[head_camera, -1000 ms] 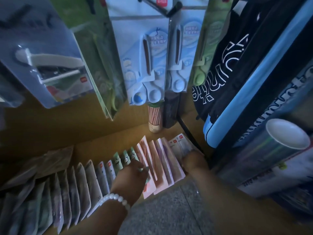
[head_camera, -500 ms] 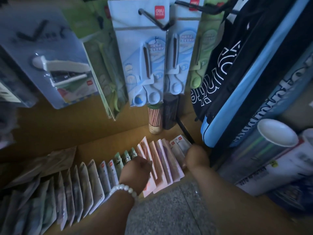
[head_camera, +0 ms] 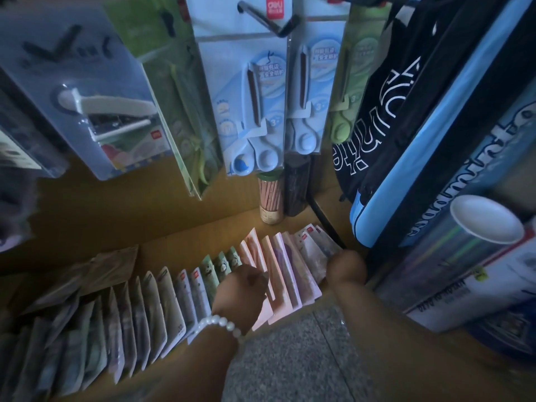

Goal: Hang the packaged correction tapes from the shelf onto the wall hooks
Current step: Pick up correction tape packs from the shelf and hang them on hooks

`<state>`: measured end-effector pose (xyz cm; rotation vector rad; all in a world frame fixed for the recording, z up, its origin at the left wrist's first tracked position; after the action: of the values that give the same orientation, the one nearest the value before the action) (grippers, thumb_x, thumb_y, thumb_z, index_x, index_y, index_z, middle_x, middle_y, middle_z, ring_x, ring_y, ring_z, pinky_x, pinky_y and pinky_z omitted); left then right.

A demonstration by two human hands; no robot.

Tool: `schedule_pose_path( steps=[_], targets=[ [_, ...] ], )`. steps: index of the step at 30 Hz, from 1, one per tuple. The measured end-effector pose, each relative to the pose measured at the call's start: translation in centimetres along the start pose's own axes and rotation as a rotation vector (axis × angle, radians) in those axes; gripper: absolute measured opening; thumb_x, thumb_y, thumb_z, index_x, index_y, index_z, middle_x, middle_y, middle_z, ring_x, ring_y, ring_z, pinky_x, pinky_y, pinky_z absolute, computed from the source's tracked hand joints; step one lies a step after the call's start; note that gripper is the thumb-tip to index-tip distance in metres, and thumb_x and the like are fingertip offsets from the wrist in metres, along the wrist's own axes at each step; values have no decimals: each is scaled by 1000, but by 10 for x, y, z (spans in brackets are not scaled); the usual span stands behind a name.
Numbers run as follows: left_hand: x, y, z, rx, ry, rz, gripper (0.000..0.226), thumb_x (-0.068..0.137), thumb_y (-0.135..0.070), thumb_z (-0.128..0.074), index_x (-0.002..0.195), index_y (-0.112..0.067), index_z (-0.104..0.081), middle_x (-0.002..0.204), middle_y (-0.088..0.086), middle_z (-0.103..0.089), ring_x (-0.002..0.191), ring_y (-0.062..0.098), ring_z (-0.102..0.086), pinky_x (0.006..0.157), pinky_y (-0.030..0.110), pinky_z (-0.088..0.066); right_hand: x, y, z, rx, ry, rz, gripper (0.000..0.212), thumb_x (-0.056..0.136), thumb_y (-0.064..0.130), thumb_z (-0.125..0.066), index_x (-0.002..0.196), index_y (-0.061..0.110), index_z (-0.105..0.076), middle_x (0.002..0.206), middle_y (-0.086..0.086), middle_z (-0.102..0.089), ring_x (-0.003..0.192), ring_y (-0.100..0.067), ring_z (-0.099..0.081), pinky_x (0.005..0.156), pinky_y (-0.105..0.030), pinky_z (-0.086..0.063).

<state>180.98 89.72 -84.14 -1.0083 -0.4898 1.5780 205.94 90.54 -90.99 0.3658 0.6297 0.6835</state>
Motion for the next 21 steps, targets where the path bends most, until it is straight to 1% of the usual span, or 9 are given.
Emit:
schedule_pose_path(
  steps=[3,6,7,9,10,14,17,19,21],
  targets=[
    [1,1,-1,-57,-3,19,19,92,-19,-58,74,-21,-65,76,6,-74,82,32,-71,83,48,-58,-17,17,24,-102,-208,125,32,95,17,-42,121,4,-56,117,-12,-60,109,-27,-59,77,-25,-48],
    [0,2,-4,-233,-9,86,12,89,-19,-60,80,-19,-67,71,7,-72,78,34,-72,82,53,-58,-46,38,34,118,-317,360,17,90,11,-53,103,5,-63,102,-11,-63,94,-26,-60,74,-28,-44],
    [-1,0,-3,-299,-20,99,16,84,-26,-63,91,-13,-69,74,9,-72,78,33,-71,83,54,-58,-59,46,34,249,-277,425,13,90,9,-55,98,5,-65,97,-11,-65,89,-26,-61,73,-27,-44],
    [3,2,-5,-437,-23,130,60,70,-45,-68,115,-5,-65,87,11,-74,76,28,-69,83,46,-59,-76,60,25,434,-129,494,11,91,8,-57,95,3,-66,92,-9,-68,84,-20,-61,74,-26,-46],
    [4,3,-8,-522,-5,154,66,71,-48,-70,119,-4,-63,93,11,-74,75,26,-67,78,41,-57,-82,65,20,489,-71,491,12,91,8,-58,96,3,-67,92,-8,-69,84,-18,-60,74,-25,-45],
    [7,8,-17,-860,32,273,18,94,-22,-65,105,-9,-68,98,9,-76,88,27,-70,76,37,-55,-85,70,0,536,102,462,12,90,9,-58,95,7,-69,85,-2,-68,85,-21,-64,79,-33,-53],
    [14,15,-21,-911,9,286,11,92,-16,-66,100,-10,-70,92,9,-77,88,30,-71,84,43,-56,-77,67,-6,531,128,478,13,92,15,-56,83,13,-64,74,-1,-64,78,-19,-61,74,-31,-49],
    [18,18,-22,-921,3,301,6,92,-13,-67,97,-10,-68,90,9,-75,86,30,-70,86,45,-56,-60,60,-3,394,22,463,19,96,23,-51,93,11,-65,87,-5,-67,85,-18,-61,78,-29,-47],
    [17,21,-24,-950,13,321,1,93,-10,-65,94,-10,-65,88,10,-74,84,30,-70,79,44,-56,-34,46,4,153,-145,421,27,96,26,-51,115,11,-62,112,-6,-65,105,-21,-61,91,-32,-48]
  ],
)
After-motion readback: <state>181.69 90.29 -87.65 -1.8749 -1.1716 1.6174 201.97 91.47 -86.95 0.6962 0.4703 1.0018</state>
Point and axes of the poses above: each hand's wrist, its own x-axis towards the middle knuckle, its own z-axis out of the back of the hand, y = z × x, the point moved 9 cm from there along x, towards the middle knuckle
